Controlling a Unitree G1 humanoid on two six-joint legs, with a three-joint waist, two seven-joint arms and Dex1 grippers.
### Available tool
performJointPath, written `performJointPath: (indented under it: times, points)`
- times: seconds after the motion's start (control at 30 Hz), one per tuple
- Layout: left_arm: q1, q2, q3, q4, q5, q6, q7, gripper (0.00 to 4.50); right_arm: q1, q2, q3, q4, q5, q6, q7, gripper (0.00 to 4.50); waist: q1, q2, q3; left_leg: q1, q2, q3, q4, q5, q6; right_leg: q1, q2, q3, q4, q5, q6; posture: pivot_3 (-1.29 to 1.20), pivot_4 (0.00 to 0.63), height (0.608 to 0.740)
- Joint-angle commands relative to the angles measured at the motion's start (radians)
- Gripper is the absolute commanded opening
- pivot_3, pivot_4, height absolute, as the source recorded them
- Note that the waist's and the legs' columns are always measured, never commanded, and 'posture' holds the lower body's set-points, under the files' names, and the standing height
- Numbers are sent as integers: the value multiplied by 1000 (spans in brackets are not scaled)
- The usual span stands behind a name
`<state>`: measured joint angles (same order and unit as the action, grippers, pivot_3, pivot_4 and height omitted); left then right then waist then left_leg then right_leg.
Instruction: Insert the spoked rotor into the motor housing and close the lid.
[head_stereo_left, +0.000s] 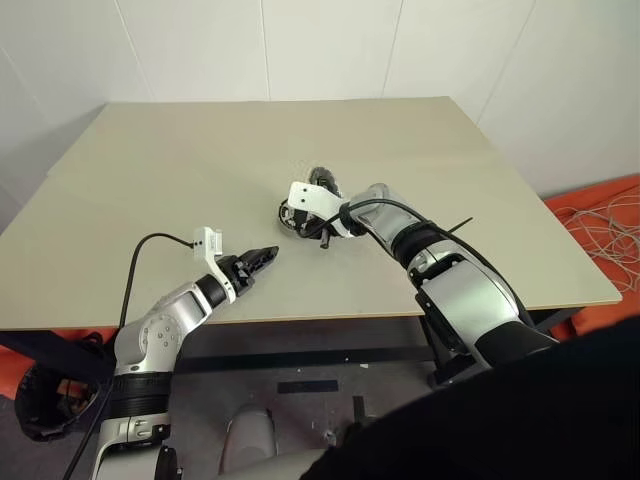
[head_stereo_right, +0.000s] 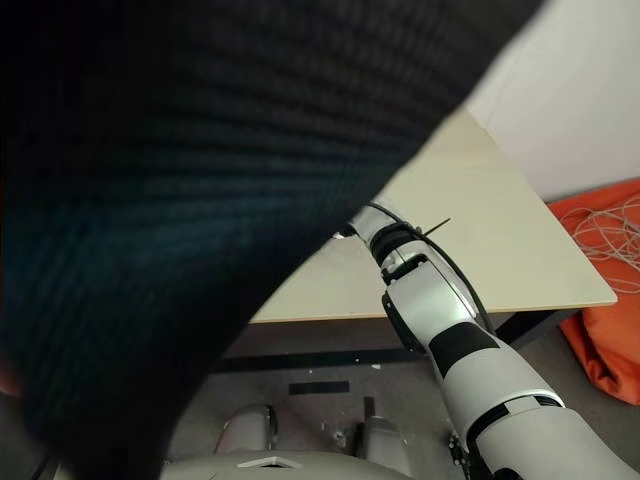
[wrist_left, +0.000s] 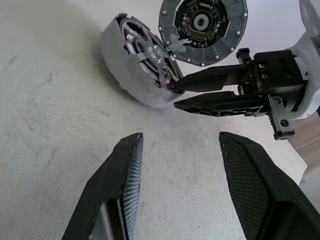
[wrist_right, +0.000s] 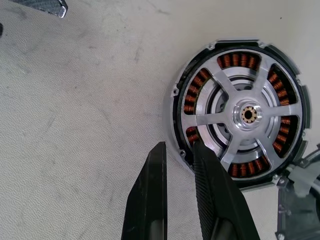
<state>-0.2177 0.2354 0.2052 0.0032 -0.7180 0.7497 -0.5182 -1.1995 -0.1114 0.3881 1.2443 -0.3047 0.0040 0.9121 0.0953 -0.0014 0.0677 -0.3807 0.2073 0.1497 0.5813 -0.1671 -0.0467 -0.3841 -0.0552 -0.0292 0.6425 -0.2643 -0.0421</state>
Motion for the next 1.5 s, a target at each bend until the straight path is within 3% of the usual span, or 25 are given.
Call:
performJointPath:
  times: [0.03,0.3,0.43,1.23,1.33,1.5]
  points:
    - [-10,3,4,-25,0,-17,-2,2549,-12,-12,-12,-5,-7,6,-6,835,0,0,0,0,0,0,0,0,0,0,0,0,0,0,0,0,0,740]
    - [-11,-1,4,-23,1,-19,2,2549,-13,-13,-17,-2,-10,11,-23,835,0,0,0,0,0,0,0,0,0,0,0,0,0,0,0,0,0,740]
    - [-11,-1,7,-21,1,-20,3,2549,-12,-14,-11,-4,-16,0,-19,55,1,0,0,0,0,0,0,0,0,0,0,0,0,0,0,0,0,740]
    - [-17,-6,7,-4,11,-32,0,2549,-11,-26,-16,-27,-30,-48,26,55,0,0,0,1,0,0,1,0,1,1,-1,0,0,0,0,0,0,740]
    - [-17,-6,8,-4,11,-33,0,2549,-18,-15,-21,-20,-28,-41,13,573,0,0,0,1,0,0,1,0,1,1,-1,0,0,0,0,0,0,740]
    - [-10,-6,9,-9,11,-33,1,2549,-28,-5,-27,-25,-25,-46,4,2120,-1,0,0,1,0,0,1,0,1,0,-1,0,1,0,0,0,0,740]
